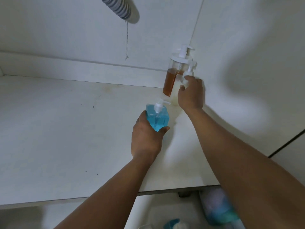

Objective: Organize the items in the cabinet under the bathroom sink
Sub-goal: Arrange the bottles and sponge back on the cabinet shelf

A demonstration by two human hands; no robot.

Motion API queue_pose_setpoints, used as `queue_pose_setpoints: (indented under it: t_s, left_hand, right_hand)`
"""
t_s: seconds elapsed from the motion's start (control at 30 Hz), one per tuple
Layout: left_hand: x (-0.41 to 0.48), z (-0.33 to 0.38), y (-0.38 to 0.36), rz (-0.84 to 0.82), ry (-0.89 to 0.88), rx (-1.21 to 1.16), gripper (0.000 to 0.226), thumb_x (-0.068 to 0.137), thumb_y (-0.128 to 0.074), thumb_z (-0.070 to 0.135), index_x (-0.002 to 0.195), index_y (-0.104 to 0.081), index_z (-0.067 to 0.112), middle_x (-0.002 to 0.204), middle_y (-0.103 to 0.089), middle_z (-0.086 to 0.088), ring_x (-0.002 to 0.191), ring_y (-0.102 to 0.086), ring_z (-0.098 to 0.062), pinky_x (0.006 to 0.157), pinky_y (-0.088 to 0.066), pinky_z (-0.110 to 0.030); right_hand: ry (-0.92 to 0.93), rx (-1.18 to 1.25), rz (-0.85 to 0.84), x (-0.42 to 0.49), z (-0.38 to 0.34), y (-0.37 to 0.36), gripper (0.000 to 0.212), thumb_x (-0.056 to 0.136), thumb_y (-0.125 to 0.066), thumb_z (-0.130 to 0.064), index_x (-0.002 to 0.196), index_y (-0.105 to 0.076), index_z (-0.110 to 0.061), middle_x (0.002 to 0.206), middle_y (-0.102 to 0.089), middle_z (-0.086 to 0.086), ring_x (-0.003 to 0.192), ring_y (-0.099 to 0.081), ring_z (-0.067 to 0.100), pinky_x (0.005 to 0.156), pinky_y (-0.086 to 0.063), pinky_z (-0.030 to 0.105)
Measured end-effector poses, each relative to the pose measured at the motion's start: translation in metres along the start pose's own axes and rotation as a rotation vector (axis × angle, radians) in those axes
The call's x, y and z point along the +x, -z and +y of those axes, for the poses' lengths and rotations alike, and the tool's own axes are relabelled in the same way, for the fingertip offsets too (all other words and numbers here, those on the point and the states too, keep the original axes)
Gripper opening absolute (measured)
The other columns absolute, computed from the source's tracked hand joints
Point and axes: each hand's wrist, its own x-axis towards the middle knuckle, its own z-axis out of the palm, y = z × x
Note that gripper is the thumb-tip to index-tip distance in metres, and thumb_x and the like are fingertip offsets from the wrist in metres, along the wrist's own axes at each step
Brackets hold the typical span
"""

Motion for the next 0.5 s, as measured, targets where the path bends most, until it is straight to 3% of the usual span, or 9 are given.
queue_pose_setpoints:
  t_s: [0.1, 0.2, 0.3, 0.5]
  left_hand:
    - [0.0, -0.001, 0.002, -0.027, -0.017, 0.004, 0.063, 0.083, -0.08, 0.039, 0.137, -0.051, 0.027, 0.132, -0.063, 0.005, 0.116, -0.061, -0.016, 0.095, -0.045, -0.026]
    - [-0.004, 0.001, 0.004, -0.073, -0.029, 0.049, 0.06, 0.087, -0.076, 0.039, 0.139, -0.051, 0.027, 0.134, -0.064, 0.004, 0.116, -0.063, -0.019, 0.095, -0.045, -0.026]
    - [-0.01, 0.006, 0.009, -0.097, -0.047, 0.09, 0.054, 0.092, -0.07, 0.034, 0.141, -0.052, 0.022, 0.133, -0.064, -0.001, 0.116, -0.063, -0.021, 0.099, -0.047, -0.03]
    - [-0.015, 0.008, 0.017, -0.153, -0.083, 0.18, 0.052, 0.097, -0.065, 0.026, 0.146, -0.047, 0.021, 0.135, -0.063, -0.003, 0.118, -0.061, -0.023, 0.101, -0.045, -0.029]
  right_hand:
    - [0.0, 0.168, -0.292, -0.01, -0.037, 0.03, 0.037, 0.09, -0.056, -0.047, 0.105, -0.068, -0.015, 0.097, -0.069, 0.003, 0.091, -0.067, 0.024, 0.082, -0.06, 0.042]
    - [-0.073, -0.045, -0.632, -0.022, -0.063, 0.048, 0.065, 0.079, -0.065, -0.066, 0.116, -0.064, -0.013, 0.108, -0.066, 0.005, 0.083, -0.068, 0.027, 0.069, -0.062, 0.046]
    - [-0.044, -0.3, -0.723, -0.032, -0.069, 0.052, 0.077, 0.073, -0.073, -0.064, 0.126, -0.056, -0.011, 0.114, -0.062, 0.007, 0.078, -0.068, 0.028, 0.059, -0.06, 0.038]
    - [0.018, -0.359, -0.686, -0.05, -0.062, 0.048, 0.056, 0.071, -0.077, -0.05, 0.106, -0.056, -0.012, 0.101, -0.062, 0.008, 0.079, -0.064, 0.023, 0.063, -0.058, 0.036]
